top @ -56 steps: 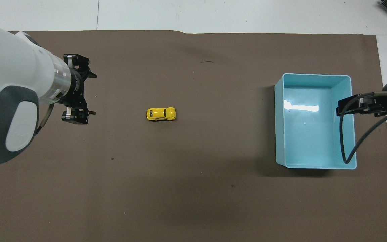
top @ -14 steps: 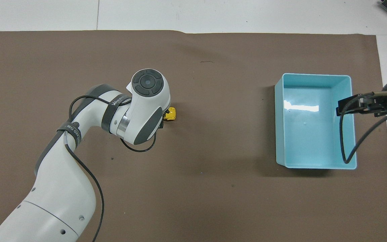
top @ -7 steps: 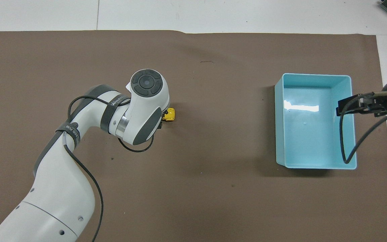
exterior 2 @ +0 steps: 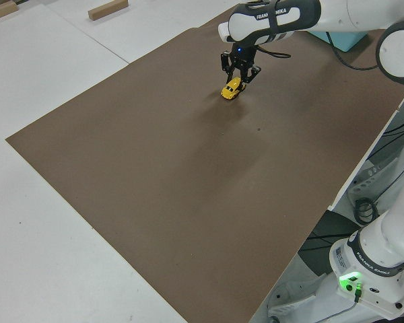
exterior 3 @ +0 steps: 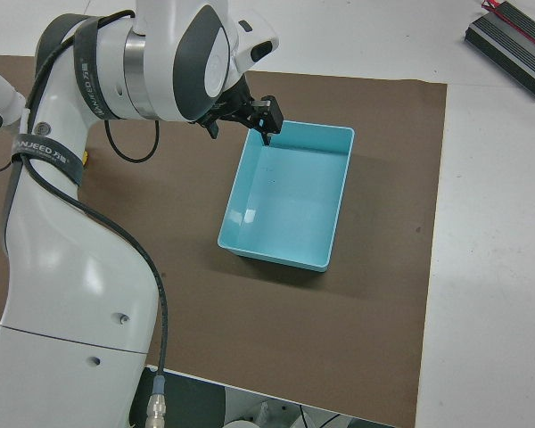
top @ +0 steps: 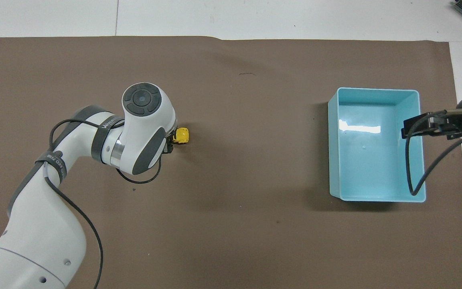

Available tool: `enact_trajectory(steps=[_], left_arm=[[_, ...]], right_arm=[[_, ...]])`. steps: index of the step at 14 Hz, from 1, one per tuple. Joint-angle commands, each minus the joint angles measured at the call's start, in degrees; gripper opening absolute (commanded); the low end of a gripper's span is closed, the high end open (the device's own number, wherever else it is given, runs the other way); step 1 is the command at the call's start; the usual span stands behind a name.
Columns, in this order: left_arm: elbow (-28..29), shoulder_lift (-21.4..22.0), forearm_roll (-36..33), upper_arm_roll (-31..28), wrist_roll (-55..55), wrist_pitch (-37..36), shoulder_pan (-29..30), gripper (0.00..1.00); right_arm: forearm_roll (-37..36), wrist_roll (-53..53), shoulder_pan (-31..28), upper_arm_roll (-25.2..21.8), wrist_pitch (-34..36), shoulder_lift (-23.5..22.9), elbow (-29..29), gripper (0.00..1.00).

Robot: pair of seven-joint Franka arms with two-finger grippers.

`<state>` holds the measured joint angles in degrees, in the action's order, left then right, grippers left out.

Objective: Wind up and store yellow beetle car

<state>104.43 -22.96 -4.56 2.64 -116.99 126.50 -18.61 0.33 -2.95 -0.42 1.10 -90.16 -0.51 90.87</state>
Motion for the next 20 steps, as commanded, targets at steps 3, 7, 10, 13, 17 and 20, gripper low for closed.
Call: enact_trajectory(steps=[3, 7, 10, 13, 17, 20], left_arm=[[3.58, -1.83, -2.47, -0.26, 3.0, 4.98, 4.28, 0.0], [3.41, -1.83, -2.47, -0.26, 3.0, 4.99, 4.29, 0.01], [2.44, -0.69, -2.47, -0.35, 3.09, 4.11, 4.37, 0.99], [-0.36, 1.42, -2.38, -0.18, 3.09, 0.26, 4.29, 1.0], [-2.74, 1.42, -2.3, -0.17, 3.17, -1.78, 4.2, 1.0], [-3.97, 1.42, -2.3, -0.17, 3.26, -1.61, 4.28, 1.0]], right_arm=[[0.9, -0.47, -0.73, 0.4, -0.37, -0.37, -0.61, 1.0], [0.81, -0.47, -0.73, 0.4, -0.37, -0.37, -0.61, 1.0], [0.9, -0.47, -0.73, 0.4, -0.37, -0.37, -0.61, 1.0], [0.81, -0.47, -0.73, 0.4, -0.37, -0.37, -0.61, 1.0], [0.9, -0.47, -0.73, 0.4, -0.37, -0.37, -0.61, 1.0], [0.81, -0.47, -0.73, 0.4, -0.37, -0.37, -0.61, 1.0]])
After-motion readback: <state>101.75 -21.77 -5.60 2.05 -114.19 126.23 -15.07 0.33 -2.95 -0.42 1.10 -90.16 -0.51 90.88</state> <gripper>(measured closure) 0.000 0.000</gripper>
